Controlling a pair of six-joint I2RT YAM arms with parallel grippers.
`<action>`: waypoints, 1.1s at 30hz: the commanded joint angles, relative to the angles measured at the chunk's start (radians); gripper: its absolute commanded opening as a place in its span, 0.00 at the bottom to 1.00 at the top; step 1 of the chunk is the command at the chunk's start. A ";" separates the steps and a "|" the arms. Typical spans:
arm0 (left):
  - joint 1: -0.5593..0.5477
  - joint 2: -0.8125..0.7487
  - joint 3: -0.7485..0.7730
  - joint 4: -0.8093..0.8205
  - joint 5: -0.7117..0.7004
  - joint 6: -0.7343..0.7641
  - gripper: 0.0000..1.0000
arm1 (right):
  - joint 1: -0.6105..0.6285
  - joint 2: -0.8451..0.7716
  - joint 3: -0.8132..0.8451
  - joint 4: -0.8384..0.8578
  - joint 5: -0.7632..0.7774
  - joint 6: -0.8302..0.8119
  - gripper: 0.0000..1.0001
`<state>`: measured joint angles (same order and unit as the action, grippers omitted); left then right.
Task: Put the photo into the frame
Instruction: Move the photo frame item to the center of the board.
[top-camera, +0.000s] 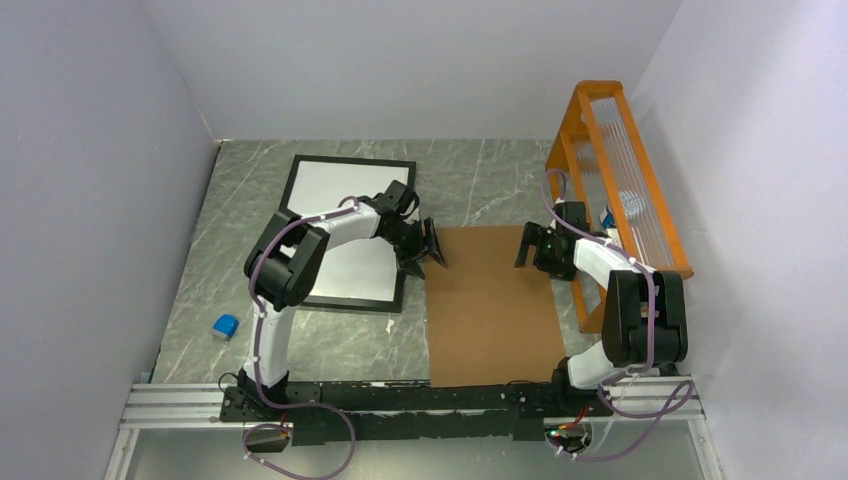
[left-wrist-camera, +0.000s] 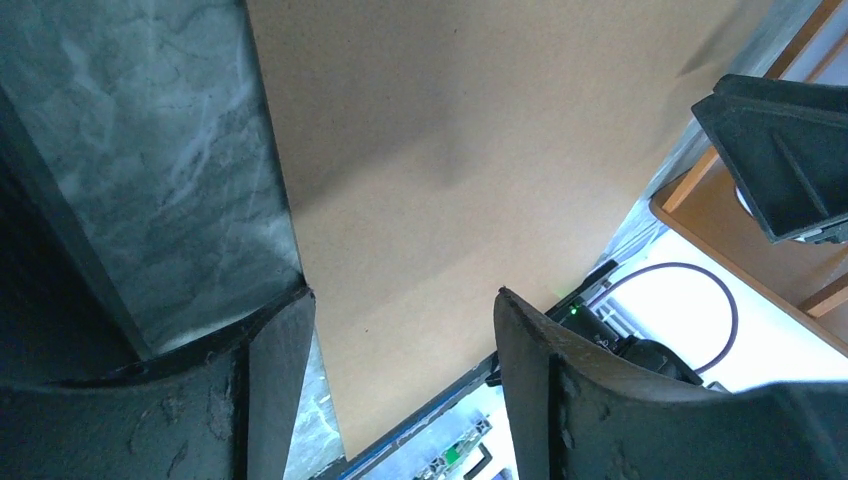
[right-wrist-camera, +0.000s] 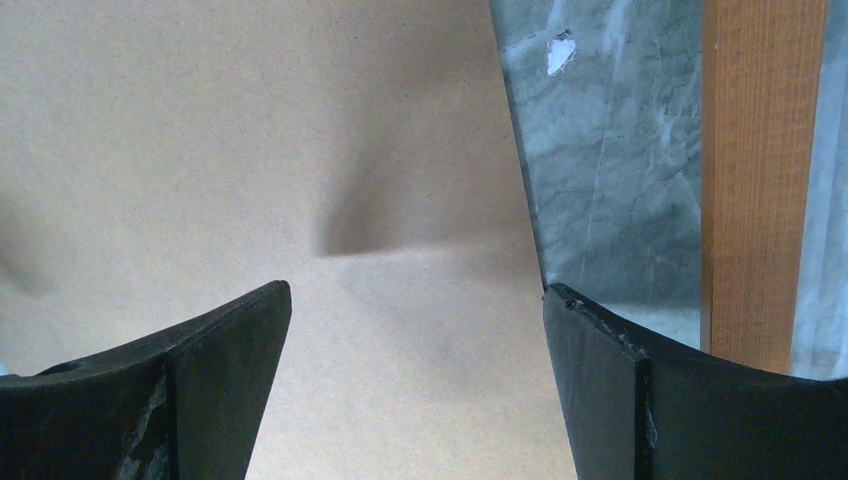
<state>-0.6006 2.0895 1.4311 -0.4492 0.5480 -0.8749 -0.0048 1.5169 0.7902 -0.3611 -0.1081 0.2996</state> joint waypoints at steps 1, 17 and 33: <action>-0.037 -0.077 0.047 0.240 0.143 0.024 0.69 | 0.032 -0.015 -0.052 -0.005 -0.280 0.109 0.99; -0.027 -0.324 -0.101 0.130 -0.077 0.051 0.67 | 0.127 -0.005 -0.001 0.037 -0.337 0.175 0.99; 0.137 -0.479 -0.325 -0.005 -0.221 0.093 0.71 | 0.329 0.136 0.115 0.043 -0.197 0.251 0.98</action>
<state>-0.4515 1.6653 1.0840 -0.4877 0.2932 -0.7902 0.2878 1.6283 0.8951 -0.3042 -0.2058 0.4763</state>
